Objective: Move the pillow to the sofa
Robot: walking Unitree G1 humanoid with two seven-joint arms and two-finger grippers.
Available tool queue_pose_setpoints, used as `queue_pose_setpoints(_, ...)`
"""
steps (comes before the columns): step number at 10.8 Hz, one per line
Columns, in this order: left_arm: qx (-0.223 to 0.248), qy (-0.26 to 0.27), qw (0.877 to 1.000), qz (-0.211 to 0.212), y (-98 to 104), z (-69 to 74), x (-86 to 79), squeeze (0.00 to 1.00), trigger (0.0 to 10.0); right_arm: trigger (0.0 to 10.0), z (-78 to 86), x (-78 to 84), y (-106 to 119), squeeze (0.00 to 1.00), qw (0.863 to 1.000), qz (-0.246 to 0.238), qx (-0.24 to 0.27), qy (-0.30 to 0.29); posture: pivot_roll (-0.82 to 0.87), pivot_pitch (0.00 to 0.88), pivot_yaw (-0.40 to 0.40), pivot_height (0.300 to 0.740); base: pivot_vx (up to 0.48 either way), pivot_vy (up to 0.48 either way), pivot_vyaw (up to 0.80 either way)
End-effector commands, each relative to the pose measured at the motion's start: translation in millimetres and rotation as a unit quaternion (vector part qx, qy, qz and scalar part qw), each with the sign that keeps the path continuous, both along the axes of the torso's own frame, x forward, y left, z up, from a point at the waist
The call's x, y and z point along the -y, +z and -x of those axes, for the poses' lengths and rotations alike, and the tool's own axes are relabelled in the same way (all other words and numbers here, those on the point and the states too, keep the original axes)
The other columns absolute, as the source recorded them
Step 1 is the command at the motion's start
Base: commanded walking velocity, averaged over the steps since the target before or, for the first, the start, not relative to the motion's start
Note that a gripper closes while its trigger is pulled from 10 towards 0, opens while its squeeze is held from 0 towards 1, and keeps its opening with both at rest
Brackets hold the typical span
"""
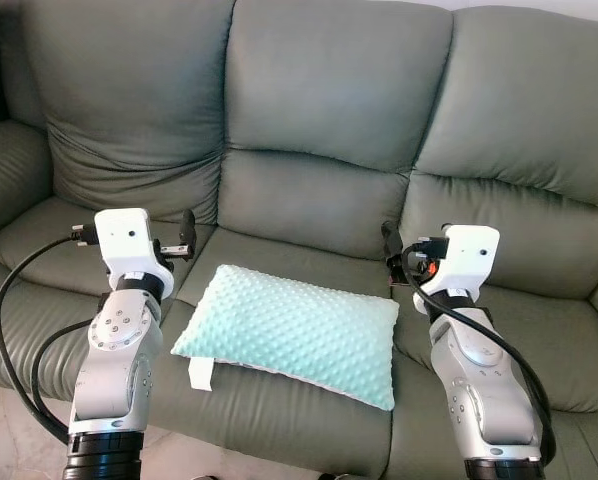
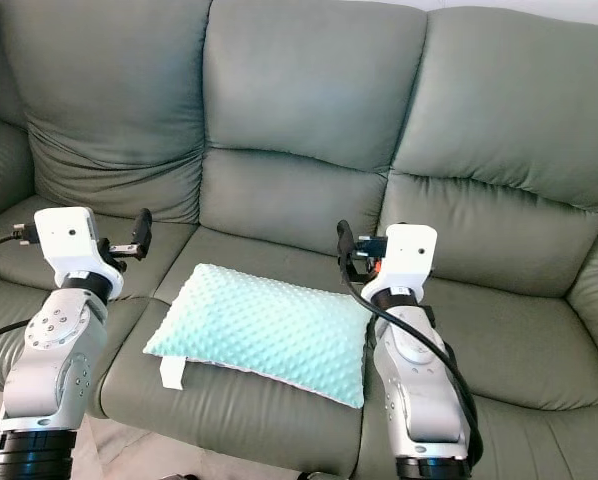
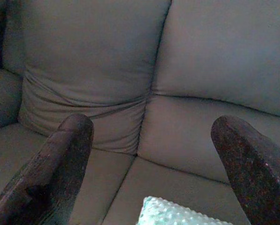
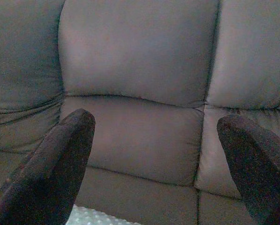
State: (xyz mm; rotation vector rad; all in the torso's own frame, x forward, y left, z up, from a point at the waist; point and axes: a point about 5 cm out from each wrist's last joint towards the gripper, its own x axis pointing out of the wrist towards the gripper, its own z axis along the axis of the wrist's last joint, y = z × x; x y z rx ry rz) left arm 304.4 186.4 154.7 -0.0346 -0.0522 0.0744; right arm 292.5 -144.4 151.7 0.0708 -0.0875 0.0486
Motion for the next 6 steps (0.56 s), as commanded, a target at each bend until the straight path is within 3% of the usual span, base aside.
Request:
queue_pose_setpoints(1, 0.002, -0.010, 1.000, 0.002, 3.6, -1.2, 3.2, 0.00, 10.0, 10.0, 0.7, 2.2, 0.1, 0.00, 1.000, -0.004, -0.003, -0.008, -0.10, 0.096, -0.016, 0.740, 0.000, 0.000, 0.00)
queue_pose_setpoints(3, 0.000, -0.013, 1.000, 0.004, 3.1, -1.2, 3.3, 0.00, 10.0, 10.0, 0.7, 2.7, -0.6, 0.00, 1.000, -0.006, -0.004, -0.010, -0.10, 0.098, -0.016, 0.740, 0.000, 0.000, 0.00)
queue_pose_setpoints(6, -0.004, -0.013, 1.000, 0.006, 2.6, -1.1, 3.7, 0.00, 10.0, 10.0, 0.5, 3.7, -0.7, 0.00, 1.000, -0.007, -0.005, -0.013, -0.10, 0.099, -0.016, 0.740, -0.299, 0.000, 0.00)
